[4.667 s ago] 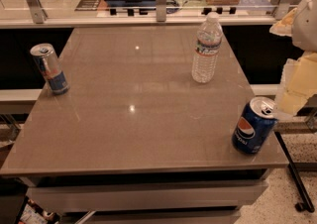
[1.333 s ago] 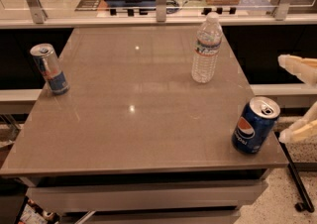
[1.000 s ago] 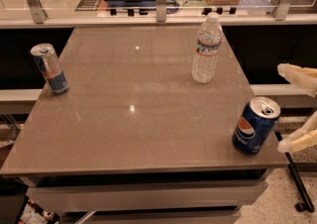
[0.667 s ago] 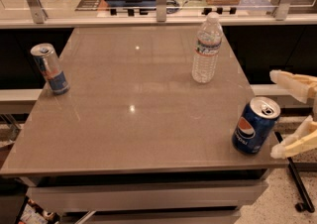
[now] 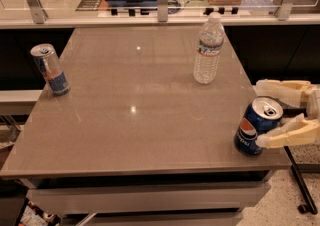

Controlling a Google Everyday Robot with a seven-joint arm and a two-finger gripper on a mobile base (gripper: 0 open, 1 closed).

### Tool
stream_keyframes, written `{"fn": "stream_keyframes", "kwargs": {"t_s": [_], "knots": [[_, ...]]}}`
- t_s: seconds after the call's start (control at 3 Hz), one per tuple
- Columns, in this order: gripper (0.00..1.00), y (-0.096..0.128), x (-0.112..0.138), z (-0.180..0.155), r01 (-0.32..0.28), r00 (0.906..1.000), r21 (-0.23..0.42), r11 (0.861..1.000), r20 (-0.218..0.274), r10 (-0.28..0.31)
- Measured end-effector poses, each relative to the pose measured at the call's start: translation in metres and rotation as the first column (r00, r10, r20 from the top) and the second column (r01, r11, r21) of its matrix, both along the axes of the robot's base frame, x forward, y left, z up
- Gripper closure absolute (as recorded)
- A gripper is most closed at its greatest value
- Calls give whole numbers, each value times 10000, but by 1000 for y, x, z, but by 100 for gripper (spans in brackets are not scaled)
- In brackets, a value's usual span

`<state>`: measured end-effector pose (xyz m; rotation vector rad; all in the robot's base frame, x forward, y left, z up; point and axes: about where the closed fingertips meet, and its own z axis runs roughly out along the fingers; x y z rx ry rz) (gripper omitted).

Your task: Move pepsi can near redbull can

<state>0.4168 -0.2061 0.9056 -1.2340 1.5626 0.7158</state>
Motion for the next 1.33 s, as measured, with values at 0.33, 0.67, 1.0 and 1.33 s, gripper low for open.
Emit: {"fn": "stream_keyframes", "kwargs": {"t_s": [0.33,0.67,1.0,1.33], "knots": [[45,2,0,1,-38,10000,-8,10000,10,38],[69,4,0,1,-78,10000,-17,10000,21,78],[92,6,0,2,-117,9999,-26,9999,32,117],[100,9,1,4,-107,9999,-33,9999,40,107]]}}
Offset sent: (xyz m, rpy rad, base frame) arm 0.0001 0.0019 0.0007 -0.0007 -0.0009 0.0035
